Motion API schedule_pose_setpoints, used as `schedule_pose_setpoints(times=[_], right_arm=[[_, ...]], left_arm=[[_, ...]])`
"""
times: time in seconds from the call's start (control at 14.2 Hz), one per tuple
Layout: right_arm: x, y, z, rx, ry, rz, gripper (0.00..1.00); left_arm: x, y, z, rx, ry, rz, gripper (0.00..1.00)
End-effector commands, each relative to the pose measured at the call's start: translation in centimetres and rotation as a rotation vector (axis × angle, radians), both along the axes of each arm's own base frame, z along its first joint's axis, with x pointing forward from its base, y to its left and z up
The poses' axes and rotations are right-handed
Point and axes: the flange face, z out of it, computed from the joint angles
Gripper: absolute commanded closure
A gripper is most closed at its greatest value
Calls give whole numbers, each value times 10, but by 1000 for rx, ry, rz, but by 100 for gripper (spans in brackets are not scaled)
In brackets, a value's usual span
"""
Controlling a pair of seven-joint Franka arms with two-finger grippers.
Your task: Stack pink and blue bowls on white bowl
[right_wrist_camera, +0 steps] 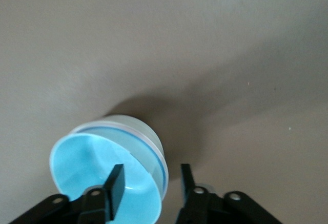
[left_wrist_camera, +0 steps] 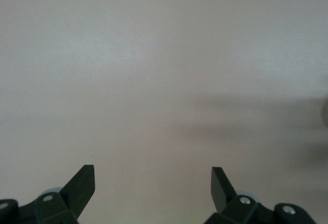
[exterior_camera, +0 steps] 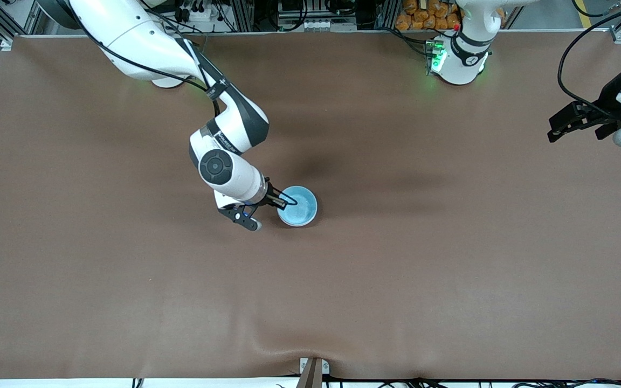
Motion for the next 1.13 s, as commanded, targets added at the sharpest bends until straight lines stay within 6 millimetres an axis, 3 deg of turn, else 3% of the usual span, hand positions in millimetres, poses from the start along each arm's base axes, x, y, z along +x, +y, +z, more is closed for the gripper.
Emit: schedule_pose_setpoints(times=[0.0,0.14,0.28,0.63,0.78,0.92,1.06], right_arm=[[46,-39,51,-6,-1,-51,0],[74,-77,97,-30,19,-25,0],[93,-136,134,-46,82,72,0],[89,-264,215,-55,144,186,0],[75,-283,250,-137,114,327,0],[58,-286,299,-207,31,575,0],[42,-295,333,-196,-17,571,0]], left_arm=[[10,-6,5,-11,-13,-30,0],[15,-10,9,-9,-23,-35,0],[19,-10,3,-9,-12,-38,0],[23,-12,4,-12,-15,-41,0],[21,-8,6,-16,-12,-35,0],[19,-6,8,-19,-9,-32,0],[17,-7,13,-23,-10,-30,0]])
